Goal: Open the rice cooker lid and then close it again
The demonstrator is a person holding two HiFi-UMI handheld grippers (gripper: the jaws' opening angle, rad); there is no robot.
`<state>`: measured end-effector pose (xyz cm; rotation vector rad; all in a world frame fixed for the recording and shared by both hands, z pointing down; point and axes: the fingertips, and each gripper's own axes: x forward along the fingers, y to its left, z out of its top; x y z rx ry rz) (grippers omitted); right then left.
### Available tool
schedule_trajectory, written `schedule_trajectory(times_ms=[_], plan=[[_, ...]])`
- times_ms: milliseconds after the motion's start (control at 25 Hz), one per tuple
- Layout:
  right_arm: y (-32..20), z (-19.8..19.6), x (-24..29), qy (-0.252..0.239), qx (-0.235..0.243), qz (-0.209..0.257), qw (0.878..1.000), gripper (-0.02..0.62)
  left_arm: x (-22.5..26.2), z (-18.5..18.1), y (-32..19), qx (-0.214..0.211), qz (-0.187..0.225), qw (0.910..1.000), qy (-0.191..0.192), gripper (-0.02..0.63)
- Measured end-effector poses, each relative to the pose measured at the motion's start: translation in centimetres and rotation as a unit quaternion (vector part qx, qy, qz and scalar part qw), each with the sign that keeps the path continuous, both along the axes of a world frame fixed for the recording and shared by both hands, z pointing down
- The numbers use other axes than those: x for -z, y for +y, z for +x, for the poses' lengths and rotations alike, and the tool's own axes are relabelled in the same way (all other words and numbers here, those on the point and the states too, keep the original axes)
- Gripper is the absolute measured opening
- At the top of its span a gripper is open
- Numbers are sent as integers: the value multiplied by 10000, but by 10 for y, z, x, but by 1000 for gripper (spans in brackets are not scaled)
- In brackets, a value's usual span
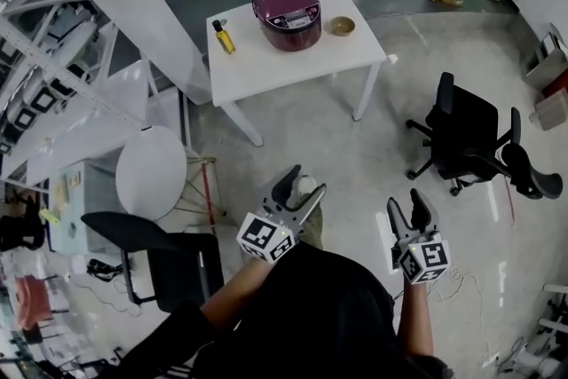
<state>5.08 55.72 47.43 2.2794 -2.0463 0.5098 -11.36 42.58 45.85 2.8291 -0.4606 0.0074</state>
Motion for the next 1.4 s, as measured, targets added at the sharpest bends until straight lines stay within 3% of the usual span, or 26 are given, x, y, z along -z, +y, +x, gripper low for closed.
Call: schedule_trajectory(times_ms=[440, 760, 1040, 1400], plan=[[-218, 59, 25, -226, 232, 172, 9993, 218, 8, 61, -176, 58, -261, 9996, -23, 261], [-341, 60, 18, -497, 696, 69, 9963, 218, 13, 69, -270, 160, -247, 9995, -135, 262], [-399, 60, 6, -203, 876, -439, 9950, 218, 7, 76, -332, 146, -515, 9985, 87, 262], [-426, 51, -2, -237, 910, -581, 9939, 218, 8, 62, -373, 293, -480, 9982, 200, 261]])
